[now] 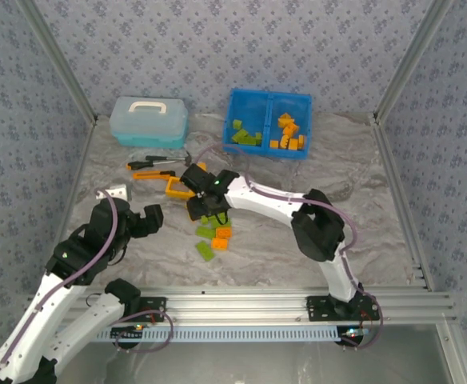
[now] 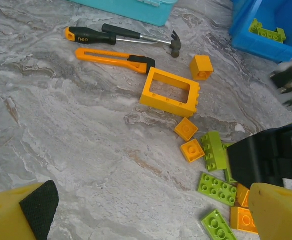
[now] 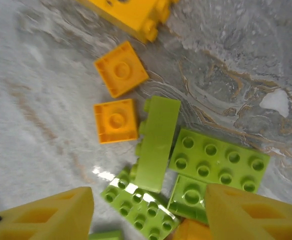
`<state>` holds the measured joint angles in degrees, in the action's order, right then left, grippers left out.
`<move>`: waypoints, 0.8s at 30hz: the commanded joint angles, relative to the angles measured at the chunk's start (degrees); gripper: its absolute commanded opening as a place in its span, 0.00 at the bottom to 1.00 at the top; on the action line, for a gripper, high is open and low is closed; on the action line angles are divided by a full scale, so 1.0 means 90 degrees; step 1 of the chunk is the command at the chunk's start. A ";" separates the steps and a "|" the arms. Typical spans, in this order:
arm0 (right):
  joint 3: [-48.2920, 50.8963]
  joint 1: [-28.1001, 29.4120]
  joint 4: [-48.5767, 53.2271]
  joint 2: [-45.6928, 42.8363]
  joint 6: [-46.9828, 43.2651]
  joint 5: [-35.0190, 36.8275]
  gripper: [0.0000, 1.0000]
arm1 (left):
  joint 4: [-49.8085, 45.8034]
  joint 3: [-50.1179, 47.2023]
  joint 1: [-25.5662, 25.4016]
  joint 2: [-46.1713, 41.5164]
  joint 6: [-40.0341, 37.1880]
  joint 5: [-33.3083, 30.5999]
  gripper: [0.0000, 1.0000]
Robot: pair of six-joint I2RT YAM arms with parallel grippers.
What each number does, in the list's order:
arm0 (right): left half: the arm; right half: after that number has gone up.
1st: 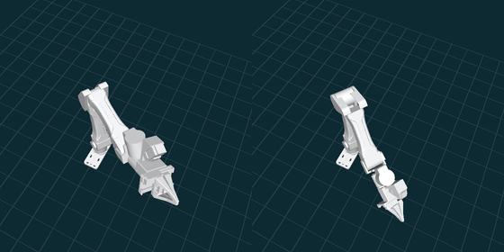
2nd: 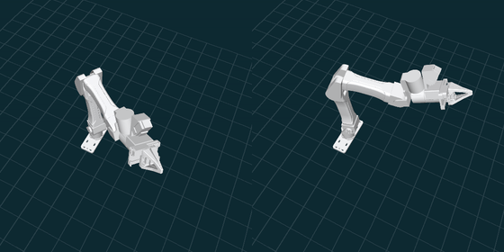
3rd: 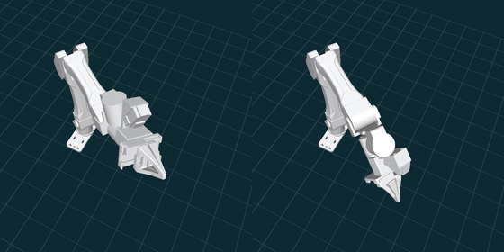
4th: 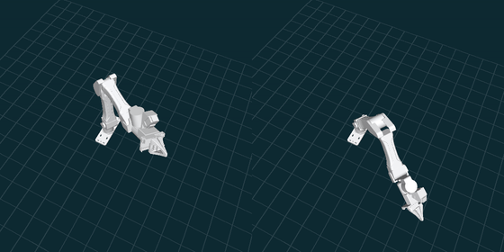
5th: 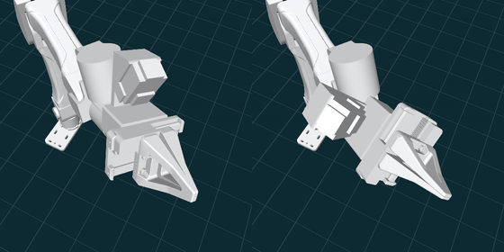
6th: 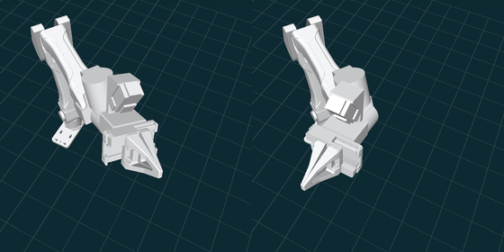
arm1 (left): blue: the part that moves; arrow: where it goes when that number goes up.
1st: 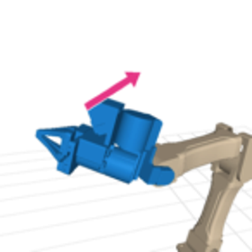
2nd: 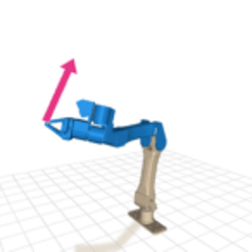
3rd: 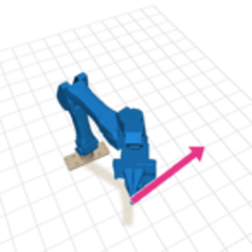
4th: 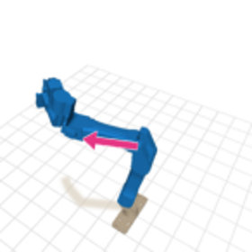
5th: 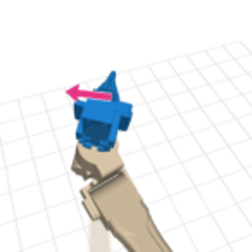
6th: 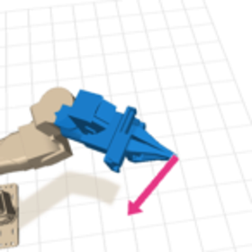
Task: Sort the legos into containers by color
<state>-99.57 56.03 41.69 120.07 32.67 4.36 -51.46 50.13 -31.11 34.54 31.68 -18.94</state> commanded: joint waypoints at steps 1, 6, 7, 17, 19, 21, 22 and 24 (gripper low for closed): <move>-0.0434 -0.0015 0.0191 0.0392 0.0196 0.0315 0.58 | -0.0107 -0.0024 0.0050 -0.0085 0.0127 -0.0105 0.99; -0.0782 -0.0009 0.0184 0.0819 0.0036 0.0436 0.51 | -0.0131 -0.0076 0.0052 -0.0175 0.0171 -0.0144 0.99; -0.0851 0.0004 0.0170 0.0895 0.0009 0.0433 0.49 | -0.0122 -0.0096 0.0052 -0.0184 0.0171 -0.0142 0.99; -0.1232 0.0025 0.0534 0.1418 0.0081 0.0570 0.43 | -0.0128 -0.0121 0.0057 -0.0186 0.0174 -0.0168 0.99; -0.1212 0.0040 0.0575 0.1439 0.0037 0.0599 0.44 | -0.0132 -0.0121 0.0050 -0.0186 0.0171 -0.0172 0.99; -0.1231 0.0049 0.0628 0.1503 -0.0005 0.0564 0.45 | -0.0121 -0.0138 0.0053 -0.0186 0.0171 -0.0183 0.99; -0.1232 0.0056 0.0651 0.1535 -0.0023 0.0538 0.45 | -0.0105 -0.0144 0.0056 -0.0186 0.0181 -0.0181 0.99; -0.1258 0.0044 0.0699 0.1626 -0.0033 0.0507 0.43 | -0.0071 -0.0169 0.0053 -0.0186 0.0209 -0.0169 0.99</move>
<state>-109.86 56.14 44.36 132.22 32.88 8.34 -52.14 49.23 -31.07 33.34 32.69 -19.35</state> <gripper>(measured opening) 0.432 0.993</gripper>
